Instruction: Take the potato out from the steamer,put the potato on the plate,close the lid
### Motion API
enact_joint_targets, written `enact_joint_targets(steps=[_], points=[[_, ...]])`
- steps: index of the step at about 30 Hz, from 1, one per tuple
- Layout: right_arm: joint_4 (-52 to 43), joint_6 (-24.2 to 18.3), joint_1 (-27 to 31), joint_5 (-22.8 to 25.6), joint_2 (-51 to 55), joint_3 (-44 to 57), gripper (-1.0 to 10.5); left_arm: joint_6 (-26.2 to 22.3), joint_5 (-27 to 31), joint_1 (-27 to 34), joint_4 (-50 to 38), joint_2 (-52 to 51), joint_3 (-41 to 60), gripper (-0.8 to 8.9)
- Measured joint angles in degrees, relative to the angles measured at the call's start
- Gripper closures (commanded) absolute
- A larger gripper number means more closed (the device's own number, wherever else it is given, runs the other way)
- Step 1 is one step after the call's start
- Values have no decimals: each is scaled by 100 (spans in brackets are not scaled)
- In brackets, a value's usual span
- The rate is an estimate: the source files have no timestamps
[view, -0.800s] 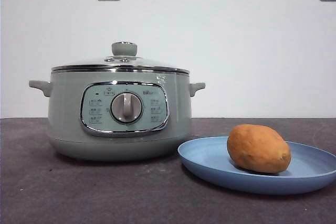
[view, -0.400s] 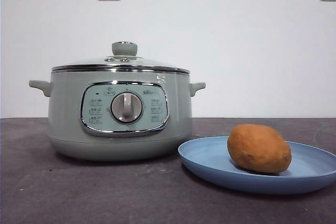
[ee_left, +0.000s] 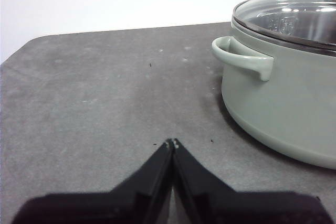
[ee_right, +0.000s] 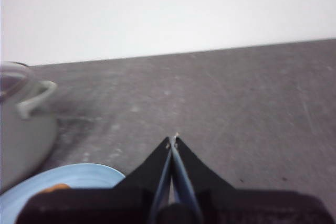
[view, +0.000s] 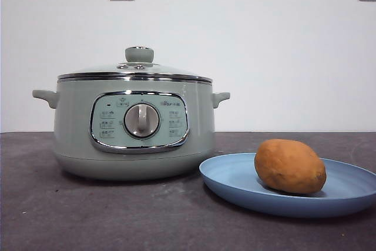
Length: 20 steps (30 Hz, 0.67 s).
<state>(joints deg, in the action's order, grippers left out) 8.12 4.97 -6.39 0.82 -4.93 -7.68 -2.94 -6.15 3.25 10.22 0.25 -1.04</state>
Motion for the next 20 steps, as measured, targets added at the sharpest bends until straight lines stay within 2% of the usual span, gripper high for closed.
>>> enact_joint_targets(steps=[9,20], points=[[4,234,0,76,446,632,946,0,0,0,0,0,0,817],[188,411,2,70,470,675,946,0,0,0,0,0,0,817]])
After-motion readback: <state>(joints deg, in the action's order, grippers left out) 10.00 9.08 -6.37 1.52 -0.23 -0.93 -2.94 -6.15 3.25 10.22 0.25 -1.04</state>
